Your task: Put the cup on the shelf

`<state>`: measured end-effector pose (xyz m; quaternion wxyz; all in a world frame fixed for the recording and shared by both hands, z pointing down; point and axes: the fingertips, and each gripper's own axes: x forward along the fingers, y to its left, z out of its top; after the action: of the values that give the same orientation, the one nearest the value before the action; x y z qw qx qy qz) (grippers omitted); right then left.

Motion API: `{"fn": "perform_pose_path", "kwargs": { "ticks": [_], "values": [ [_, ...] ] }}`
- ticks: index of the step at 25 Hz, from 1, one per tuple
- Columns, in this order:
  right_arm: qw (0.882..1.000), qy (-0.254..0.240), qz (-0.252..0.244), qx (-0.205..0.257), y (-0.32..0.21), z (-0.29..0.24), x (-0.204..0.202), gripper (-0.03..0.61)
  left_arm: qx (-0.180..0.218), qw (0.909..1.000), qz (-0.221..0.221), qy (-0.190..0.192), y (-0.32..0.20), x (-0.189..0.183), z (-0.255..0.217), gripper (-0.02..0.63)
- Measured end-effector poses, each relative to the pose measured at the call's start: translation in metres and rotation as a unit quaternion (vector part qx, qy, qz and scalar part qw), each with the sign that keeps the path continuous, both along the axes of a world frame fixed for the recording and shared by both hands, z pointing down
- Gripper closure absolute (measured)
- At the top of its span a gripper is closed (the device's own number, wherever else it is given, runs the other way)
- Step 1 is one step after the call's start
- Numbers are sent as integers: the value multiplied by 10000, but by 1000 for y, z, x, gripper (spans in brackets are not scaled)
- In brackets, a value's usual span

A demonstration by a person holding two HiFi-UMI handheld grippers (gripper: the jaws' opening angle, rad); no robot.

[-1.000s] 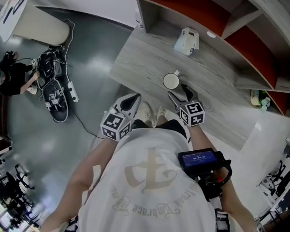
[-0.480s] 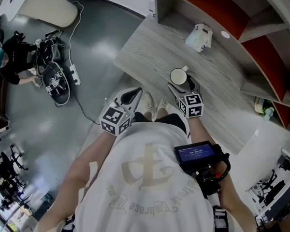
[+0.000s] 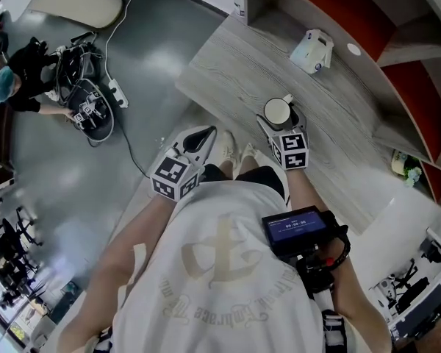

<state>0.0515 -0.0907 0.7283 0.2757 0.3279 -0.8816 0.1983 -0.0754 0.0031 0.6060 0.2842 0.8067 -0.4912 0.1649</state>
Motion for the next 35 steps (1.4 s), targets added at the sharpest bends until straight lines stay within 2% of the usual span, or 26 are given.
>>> {"fn": "perform_pose_path", "kwargs": {
  "ticks": [13, 35],
  "values": [
    [9996, 15, -233, 175, -3, 1, -3, 166, -68, 9999, -65, -53, 7, -3, 1, 612],
    [9987, -345, -385, 7, -7, -6, 4, 169, 57, 9999, -94, -82, -10, 8, -1, 612]
  ]
}}
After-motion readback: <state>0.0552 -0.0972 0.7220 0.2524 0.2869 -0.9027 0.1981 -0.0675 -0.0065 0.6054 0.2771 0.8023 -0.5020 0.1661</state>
